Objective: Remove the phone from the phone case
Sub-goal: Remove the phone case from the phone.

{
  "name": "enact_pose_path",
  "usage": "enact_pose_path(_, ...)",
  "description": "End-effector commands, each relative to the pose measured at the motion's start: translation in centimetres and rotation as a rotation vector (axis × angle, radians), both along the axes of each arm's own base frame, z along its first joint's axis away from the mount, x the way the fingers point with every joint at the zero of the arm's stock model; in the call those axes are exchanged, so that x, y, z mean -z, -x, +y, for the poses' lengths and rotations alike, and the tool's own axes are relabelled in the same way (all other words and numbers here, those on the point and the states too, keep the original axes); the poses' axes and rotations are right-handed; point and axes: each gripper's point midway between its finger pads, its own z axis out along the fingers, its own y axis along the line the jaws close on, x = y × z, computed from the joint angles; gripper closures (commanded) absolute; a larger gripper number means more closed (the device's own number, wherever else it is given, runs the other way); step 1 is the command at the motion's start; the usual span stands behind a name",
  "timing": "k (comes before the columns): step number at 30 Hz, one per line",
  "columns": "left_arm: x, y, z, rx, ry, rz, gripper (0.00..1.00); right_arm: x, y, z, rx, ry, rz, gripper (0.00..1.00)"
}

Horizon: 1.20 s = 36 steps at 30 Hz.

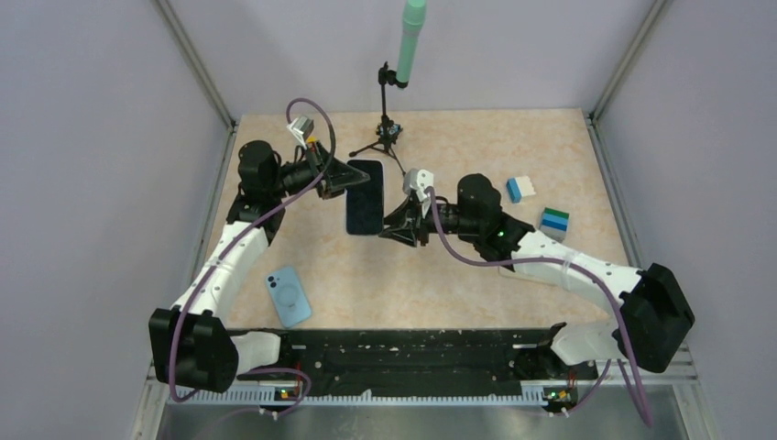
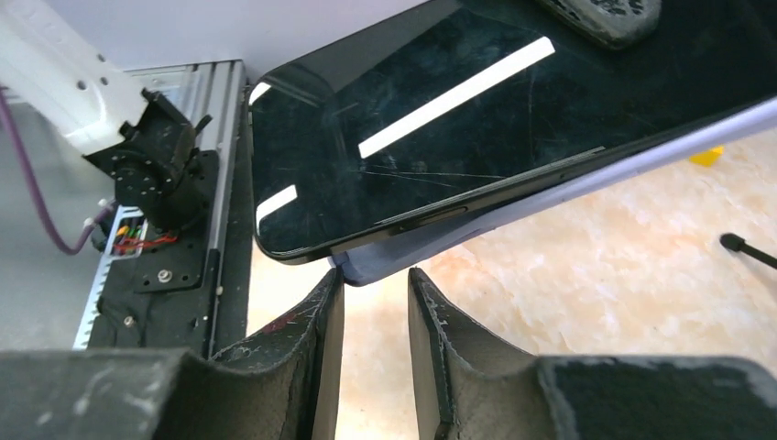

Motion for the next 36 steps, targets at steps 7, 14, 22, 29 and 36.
enact_pose_path(7, -2.2, 1.3, -0.3, -0.029, 0.038, 0.012, 1.0, -3.5, -0.3, -1.8, 0.159, -0.153, 0.098, 0.35)
enact_pose_path(14, -2.6, -0.2, 0.1, -0.122, 0.069, -0.001, 1.0, -5.8, 3.2, -3.3, 0.097, -0.374, 0.285, 0.17)
enact_pose_path(22, -2.7, -1.4, 1.0, -0.25, 0.144, 0.026, 1.0, -8.2, 4.8, -4.0, 0.03, -0.637, 0.424, 0.18)
enact_pose_path(29, -1.9, -1.4, 2.0, -0.336, 0.208, 0.123, 1.0, -7.8, 2.5, -2.4, 0.1, -0.722, 0.579, 0.2)
enact_pose_path(36, -2.3, -0.8, 2.4, -0.359, 0.239, 0.155, 1.0, -6.7, 0.4, -1.5, 0.171, -0.753, 0.667, 0.37)
